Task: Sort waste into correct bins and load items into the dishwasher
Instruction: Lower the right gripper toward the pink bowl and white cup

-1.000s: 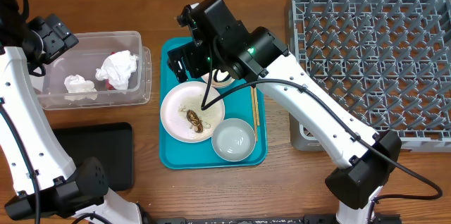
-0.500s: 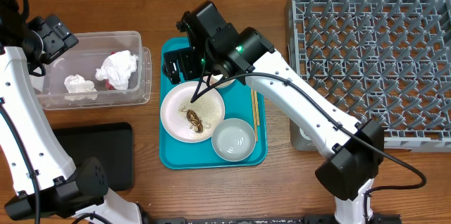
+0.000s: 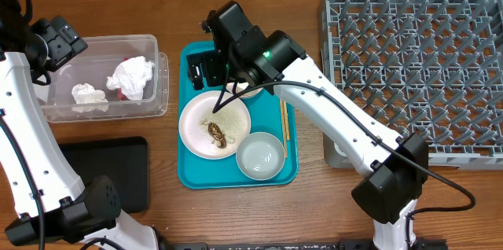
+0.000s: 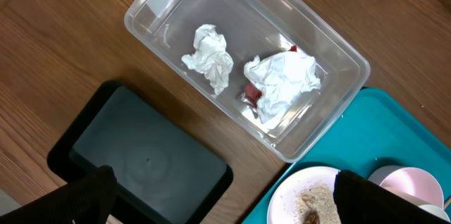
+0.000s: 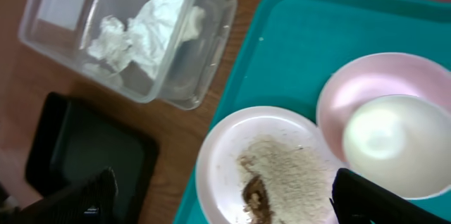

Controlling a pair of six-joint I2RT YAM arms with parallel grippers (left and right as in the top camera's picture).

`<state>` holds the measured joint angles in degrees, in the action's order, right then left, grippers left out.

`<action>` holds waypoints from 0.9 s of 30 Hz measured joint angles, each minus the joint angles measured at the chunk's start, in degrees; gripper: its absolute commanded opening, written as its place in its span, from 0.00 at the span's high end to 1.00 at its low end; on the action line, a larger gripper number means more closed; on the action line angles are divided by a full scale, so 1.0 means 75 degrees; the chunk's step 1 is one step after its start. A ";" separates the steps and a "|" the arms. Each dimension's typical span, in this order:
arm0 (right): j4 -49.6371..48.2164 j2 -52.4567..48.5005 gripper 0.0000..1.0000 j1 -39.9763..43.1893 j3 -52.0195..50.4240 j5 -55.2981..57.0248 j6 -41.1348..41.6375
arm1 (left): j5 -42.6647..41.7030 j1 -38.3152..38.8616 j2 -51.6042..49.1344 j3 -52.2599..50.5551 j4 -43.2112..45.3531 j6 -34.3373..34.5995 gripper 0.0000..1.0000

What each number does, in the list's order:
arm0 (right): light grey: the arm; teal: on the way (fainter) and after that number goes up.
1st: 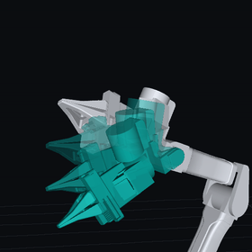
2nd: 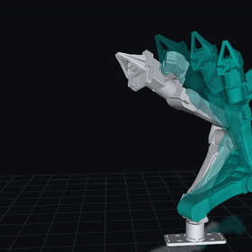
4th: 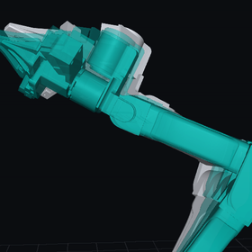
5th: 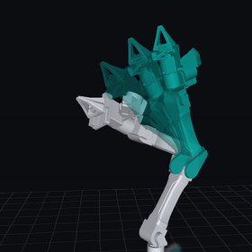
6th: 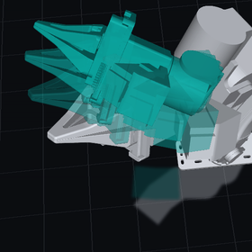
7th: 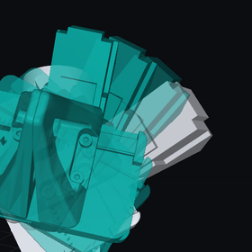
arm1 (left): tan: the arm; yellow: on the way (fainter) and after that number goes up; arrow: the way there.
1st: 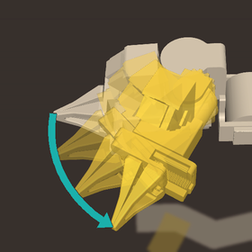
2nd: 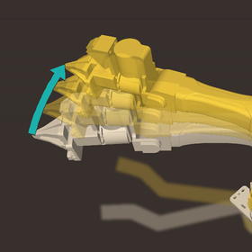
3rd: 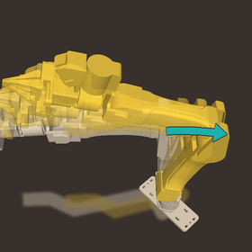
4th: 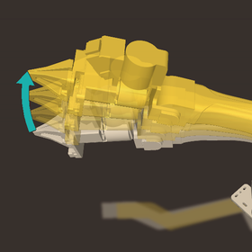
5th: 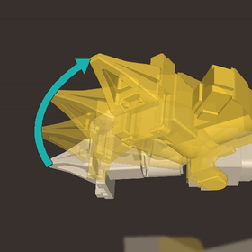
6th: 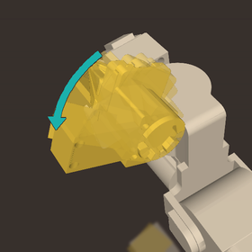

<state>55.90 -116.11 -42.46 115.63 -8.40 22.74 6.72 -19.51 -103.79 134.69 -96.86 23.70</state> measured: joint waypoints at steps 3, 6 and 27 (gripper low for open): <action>-0.0044 0.0000 0.00 0.0006 0.0000 0.0370 -0.0015 | 0.0003 0.0000 0.0000 0.0000 0.0000 0.0000 0.00; -0.0329 0.0000 0.00 0.0012 0.0000 0.0615 -0.0041 | 0.0003 0.0000 0.0000 0.0000 0.0000 0.0000 0.00; -0.0300 -0.1172 0.22 0.0012 -0.0047 0.2215 -0.0012 | 0.0000 0.0000 0.0000 0.0000 0.0000 0.0000 0.00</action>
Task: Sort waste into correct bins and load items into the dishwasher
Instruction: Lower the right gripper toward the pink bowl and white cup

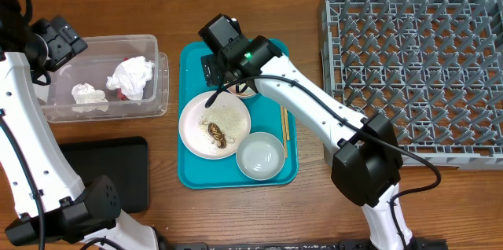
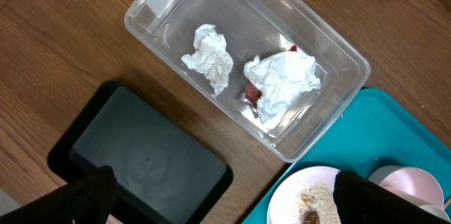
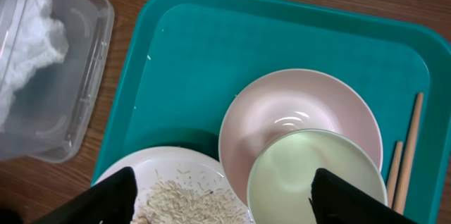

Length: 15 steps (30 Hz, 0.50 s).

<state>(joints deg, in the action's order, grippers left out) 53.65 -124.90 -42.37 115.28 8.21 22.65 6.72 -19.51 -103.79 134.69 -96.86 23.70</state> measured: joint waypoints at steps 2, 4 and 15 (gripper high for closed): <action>0.0020 0.0000 0.26 0.0000 0.0000 0.0029 0.0026 | 0.0003 0.0000 0.0000 0.0000 0.0000 0.0000 0.00; 0.0128 0.0000 0.30 0.0000 -0.0003 0.0035 0.0102 | 0.0000 0.0000 0.0000 0.0000 0.0000 0.0000 0.00; 0.0364 -0.0490 0.35 -0.0006 -0.0003 0.0047 0.0586 | 0.0003 0.0000 0.0000 0.0000 0.0000 0.0000 0.00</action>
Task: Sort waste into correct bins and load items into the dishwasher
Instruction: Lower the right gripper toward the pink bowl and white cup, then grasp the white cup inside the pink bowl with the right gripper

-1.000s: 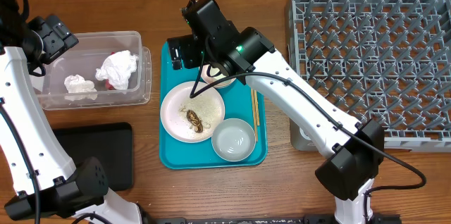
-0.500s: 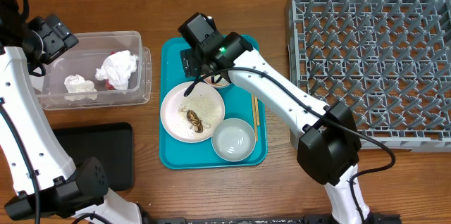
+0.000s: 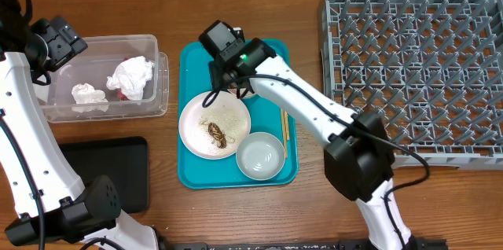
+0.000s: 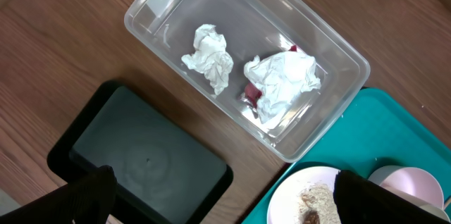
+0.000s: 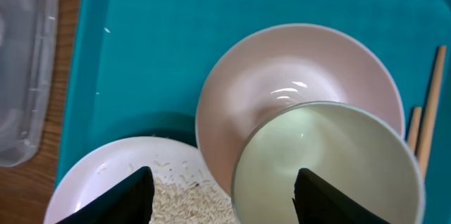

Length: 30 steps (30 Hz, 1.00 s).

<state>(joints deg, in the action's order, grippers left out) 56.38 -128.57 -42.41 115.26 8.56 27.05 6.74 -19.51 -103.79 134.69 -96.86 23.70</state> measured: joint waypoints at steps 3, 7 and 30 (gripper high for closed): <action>-0.0020 -0.0149 0.39 0.0000 -0.0009 0.0003 0.0029 | 0.0000 0.0000 0.0000 0.0000 0.0000 0.0000 0.00; -0.0023 -0.0160 0.46 0.0000 -0.0015 0.0009 0.0052 | 0.0000 0.0000 0.0000 0.0000 0.0000 0.0000 0.00; 0.0207 -0.0166 0.88 0.0000 -0.0015 0.0178 0.0192 | 0.0000 0.0000 0.0000 0.0000 0.0000 0.0000 0.00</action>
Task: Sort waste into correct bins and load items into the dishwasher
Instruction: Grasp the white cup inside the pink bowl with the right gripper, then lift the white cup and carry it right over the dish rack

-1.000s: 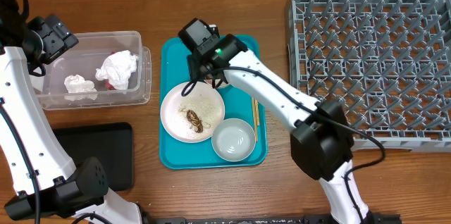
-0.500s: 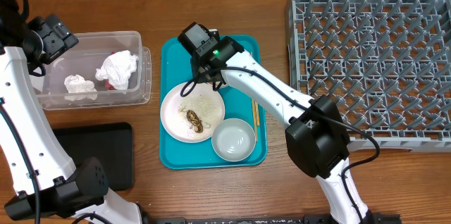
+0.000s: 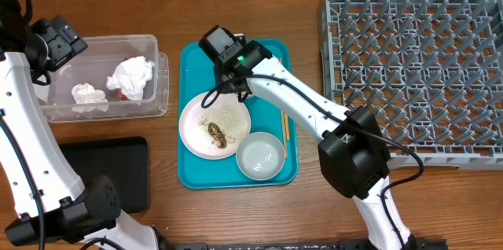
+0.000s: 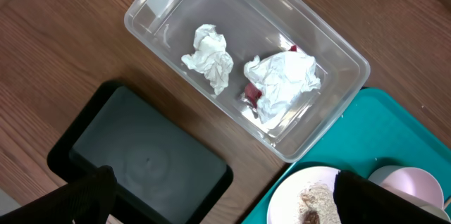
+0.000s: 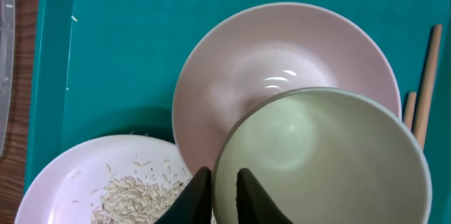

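A pale green bowl [image 5: 317, 153] sits nested in a pink bowl [image 5: 246, 76] at the back of the teal tray [image 5: 127, 41]. My right gripper [image 5: 222, 185] is shut on the green bowl's left rim, one finger inside and one outside. Beside them lies a white plate [image 3: 214, 124] holding rice and a brown food scrap. A second pale bowl [image 3: 260, 156] stands at the tray's front, with chopsticks [image 3: 284, 120] along the right side. My left gripper [image 4: 222, 192] hangs wide open high above the clear bin [image 4: 176, 13], holding nothing.
The clear bin holds crumpled tissues [image 4: 282, 79] and something red. A black bin [image 4: 141, 160] lies in front of it. The grey dish rack [image 3: 416, 61] fills the right side of the table.
My right gripper was open and spread wide over the nested bowls; now it is lower and its fingers have shut on the green bowl's rim. The left arm has not moved.
My right gripper was open above the plate and the tray's left edge. Then it was over the nested bowls, still open, and then closer to them. Now it grips the green bowl's rim. The left gripper stayed open over the clear bin throughout.
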Controlling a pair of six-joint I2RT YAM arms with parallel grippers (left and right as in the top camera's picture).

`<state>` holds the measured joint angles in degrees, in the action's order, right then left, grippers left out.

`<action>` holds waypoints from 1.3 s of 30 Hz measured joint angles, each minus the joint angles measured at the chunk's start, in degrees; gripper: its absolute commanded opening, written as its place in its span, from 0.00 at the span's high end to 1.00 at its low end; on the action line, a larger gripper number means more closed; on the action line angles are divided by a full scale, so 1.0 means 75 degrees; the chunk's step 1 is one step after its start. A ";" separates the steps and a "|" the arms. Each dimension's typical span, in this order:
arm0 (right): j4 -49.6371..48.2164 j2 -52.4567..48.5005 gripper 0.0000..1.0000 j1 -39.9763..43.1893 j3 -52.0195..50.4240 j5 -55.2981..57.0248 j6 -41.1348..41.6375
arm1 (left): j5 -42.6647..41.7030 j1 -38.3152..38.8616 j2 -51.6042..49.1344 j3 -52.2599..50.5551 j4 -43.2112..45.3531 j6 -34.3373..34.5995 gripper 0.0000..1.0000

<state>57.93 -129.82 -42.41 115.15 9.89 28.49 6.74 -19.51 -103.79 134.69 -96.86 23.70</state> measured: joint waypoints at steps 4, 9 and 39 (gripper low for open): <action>0.0006 0.0000 0.93 0.0000 0.0000 -0.0003 0.0000 | -0.0003 0.0000 0.0000 0.0000 0.0000 0.0000 0.00; 0.0233 0.0000 0.96 0.0000 0.0128 0.0006 -0.0003 | -0.0003 0.0000 0.0000 0.0000 0.0000 0.0000 0.00; 0.3005 0.2291 0.96 0.4019 0.3640 -0.1918 -0.0525 | 0.0000 0.0000 0.0000 0.0000 0.0000 0.0000 0.00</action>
<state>80.47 -112.64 -12.27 142.45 -4.49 24.56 6.74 -19.51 -103.79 134.69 -96.86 23.70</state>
